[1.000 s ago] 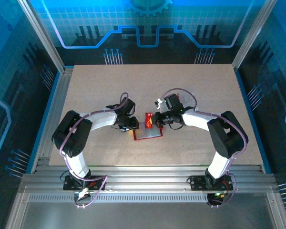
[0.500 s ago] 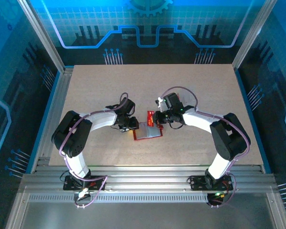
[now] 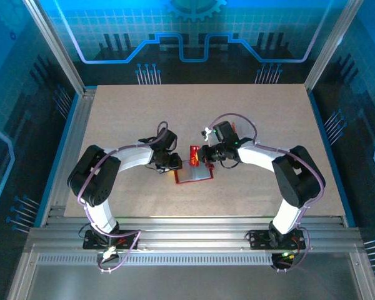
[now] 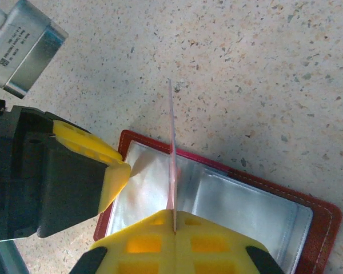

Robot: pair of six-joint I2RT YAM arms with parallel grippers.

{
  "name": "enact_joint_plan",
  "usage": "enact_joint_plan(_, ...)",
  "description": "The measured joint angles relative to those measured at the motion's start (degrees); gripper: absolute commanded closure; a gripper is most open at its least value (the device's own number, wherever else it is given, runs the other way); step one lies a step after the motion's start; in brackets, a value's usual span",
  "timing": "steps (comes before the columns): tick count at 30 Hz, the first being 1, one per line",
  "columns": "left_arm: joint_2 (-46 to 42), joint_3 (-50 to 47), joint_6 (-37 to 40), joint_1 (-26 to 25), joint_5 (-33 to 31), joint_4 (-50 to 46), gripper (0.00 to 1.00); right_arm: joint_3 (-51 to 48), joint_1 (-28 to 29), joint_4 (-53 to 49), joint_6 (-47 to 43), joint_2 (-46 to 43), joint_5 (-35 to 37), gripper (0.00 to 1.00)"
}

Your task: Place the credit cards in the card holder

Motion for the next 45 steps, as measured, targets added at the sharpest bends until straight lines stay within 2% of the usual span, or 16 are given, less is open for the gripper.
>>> enact_joint_plan(19, -0.1, -0.3, -0.1, 0.0, 0.0, 0.3, 0.72, -0.1, -0.2, 2.5, 1.7, 0.8, -6.8, 1.0)
enact_joint_plan(33, -0.4, -0.7, -0.1, 0.0, 0.0, 0.8, 0.72, -1.0, -0.2, 0.3, 1.5, 1.1, -4.8, 1.0)
enact_joint_plan(45, -0.4, -1.0, -0.1, 0.0, 0.0, 1.2, 0.72, -3.5, -0.1, 0.5, 2.2, 1.2, -6.8, 1.0)
